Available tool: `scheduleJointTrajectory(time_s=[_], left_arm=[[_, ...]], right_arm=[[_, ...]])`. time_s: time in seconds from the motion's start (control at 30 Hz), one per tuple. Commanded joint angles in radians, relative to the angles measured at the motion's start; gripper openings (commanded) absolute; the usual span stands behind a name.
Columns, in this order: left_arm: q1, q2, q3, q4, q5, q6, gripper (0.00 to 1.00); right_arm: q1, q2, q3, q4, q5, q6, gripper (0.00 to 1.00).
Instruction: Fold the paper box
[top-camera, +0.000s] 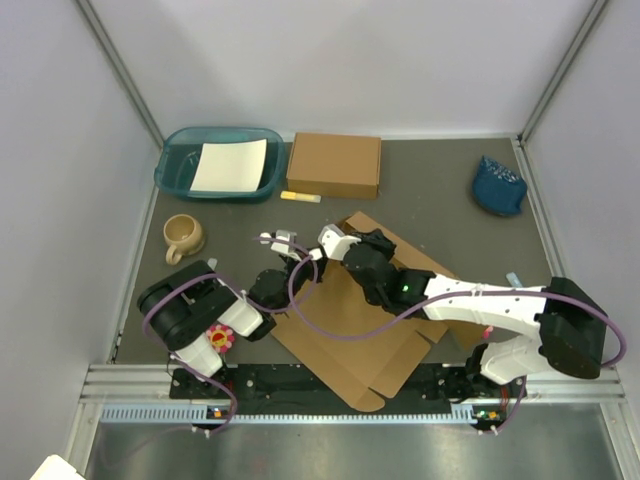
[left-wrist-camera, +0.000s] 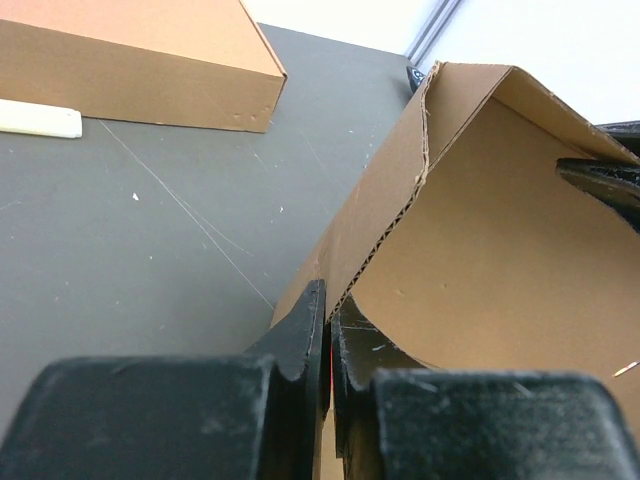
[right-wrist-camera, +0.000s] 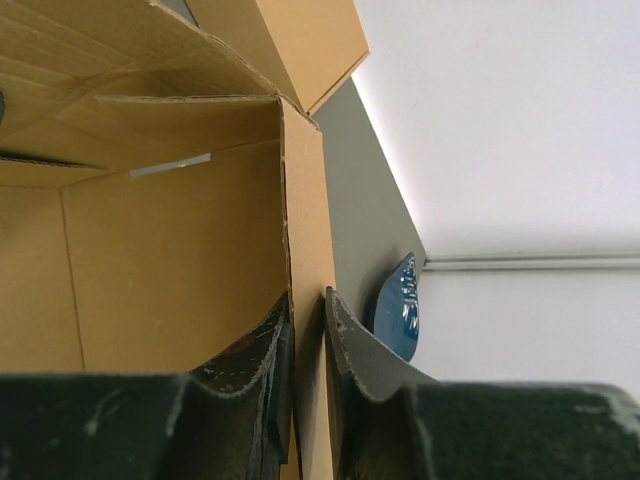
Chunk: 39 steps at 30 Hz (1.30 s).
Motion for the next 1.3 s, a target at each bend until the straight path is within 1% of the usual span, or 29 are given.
scheduleJointTrajectory(time_s=[0.0,0.17,0.2,0.3,0.47,0.6,0.77,0.93,1.1,1.17,1.27], left_arm=[[-0.012,0.024,-0.022,0.116,0.04,0.0,0.02],[-0.012,0.008,-0.024,0.111,0.081,0.01,0.08],[-0.012,0.005,-0.026,0.113,0.087,0.01,0.11],[-0.012,0.002,-0.035,0.124,0.104,0.01,0.14],[-0.011,-0.006,-0.064,0.151,0.095,0.014,0.19],[-0.009,-0.053,-0.09,0.144,0.069,0.042,0.24],[-0.008,-0.147,-0.116,0.058,0.05,0.077,0.27],[-0.005,-0.307,-0.15,-0.046,0.006,0.114,0.27],[-0.003,-0.487,-0.147,-0.246,-0.107,0.132,0.28],[-0.004,-0.528,-0.147,-0.278,-0.129,0.141,0.28],[-0.005,-0.596,-0.15,-0.336,-0.198,0.138,0.28]], right_arm=[[0.009,-0.011,-0.031,-0.042,-0.003,0.024,0.13],[0.009,-0.009,-0.065,-0.032,0.0,0.019,0.08],[0.011,-0.008,-0.07,-0.029,0.002,0.016,0.07],[0.012,-0.003,-0.085,-0.021,0.003,0.01,0.06],[0.021,0.002,-0.091,-0.021,0.005,0.016,0.06],[0.029,0.008,-0.096,-0.024,0.011,0.015,0.06],[0.038,0.019,-0.106,-0.027,0.019,0.013,0.05],[0.044,0.037,-0.114,-0.025,0.029,0.009,0.05],[0.049,0.048,-0.116,-0.021,0.031,0.01,0.05],[0.052,0.057,-0.116,-0.021,0.037,0.006,0.05],[0.061,0.068,-0.119,-0.021,0.049,-0.005,0.05]])
